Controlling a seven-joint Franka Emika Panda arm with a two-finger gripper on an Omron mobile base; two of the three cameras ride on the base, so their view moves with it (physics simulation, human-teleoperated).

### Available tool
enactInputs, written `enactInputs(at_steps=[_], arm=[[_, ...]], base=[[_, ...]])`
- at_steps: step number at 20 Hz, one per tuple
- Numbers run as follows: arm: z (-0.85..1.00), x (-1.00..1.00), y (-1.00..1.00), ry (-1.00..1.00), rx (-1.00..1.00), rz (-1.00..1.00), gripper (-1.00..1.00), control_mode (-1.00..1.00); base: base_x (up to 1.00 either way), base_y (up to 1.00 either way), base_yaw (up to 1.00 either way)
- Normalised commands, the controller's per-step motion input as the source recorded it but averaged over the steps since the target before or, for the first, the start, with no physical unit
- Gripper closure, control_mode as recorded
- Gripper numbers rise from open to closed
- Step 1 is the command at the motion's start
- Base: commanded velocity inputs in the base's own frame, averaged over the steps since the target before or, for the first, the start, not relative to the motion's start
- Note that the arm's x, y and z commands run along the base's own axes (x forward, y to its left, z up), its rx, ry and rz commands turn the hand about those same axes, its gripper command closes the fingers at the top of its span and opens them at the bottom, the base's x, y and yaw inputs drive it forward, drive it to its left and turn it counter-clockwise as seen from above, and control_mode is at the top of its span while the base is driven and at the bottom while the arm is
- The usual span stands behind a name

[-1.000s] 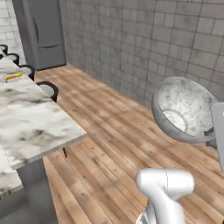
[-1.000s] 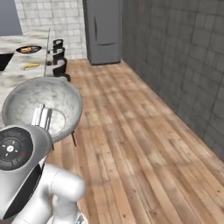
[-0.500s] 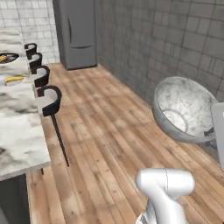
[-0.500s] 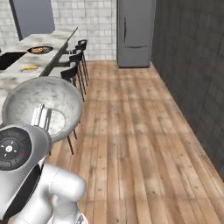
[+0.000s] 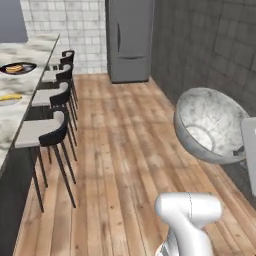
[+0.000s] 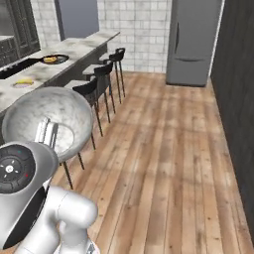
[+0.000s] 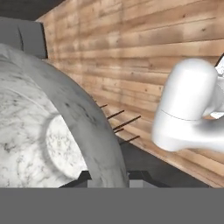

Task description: Take the smaller bowl and place it next to the appetizer plate on the dining counter , and place the larger bowl next to the plate with cooked food.

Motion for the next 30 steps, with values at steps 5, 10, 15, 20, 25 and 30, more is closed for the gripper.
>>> enactInputs(at_steps=[5, 10, 15, 20, 25, 30], arm=[[0.00, 0.00, 0.00, 0.00, 0.00, 0.00, 1.00, 1.00], [0.00, 0.00, 0.00, 0.00, 0.00, 0.00, 1.00, 1.00], [0.00, 0.00, 0.00, 0.00, 0.00, 0.00, 1.00, 1.00], [0.00, 0.00, 0.00, 0.00, 0.00, 0.00, 1.00, 1.00], [0.00, 0.00, 0.00, 0.00, 0.00, 0.00, 1.00, 1.00], [0.00, 0.00, 0.00, 0.00, 0.00, 0.00, 1.00, 1.00]], base=[[1.00, -0.76, 0.52], [1.00, -0.79, 0.53], [1.00, -0.85, 0.52], [1.00, -0.94, 0.49], [1.00, -0.88, 0.52], [0.79, -0.37, 0.76]])
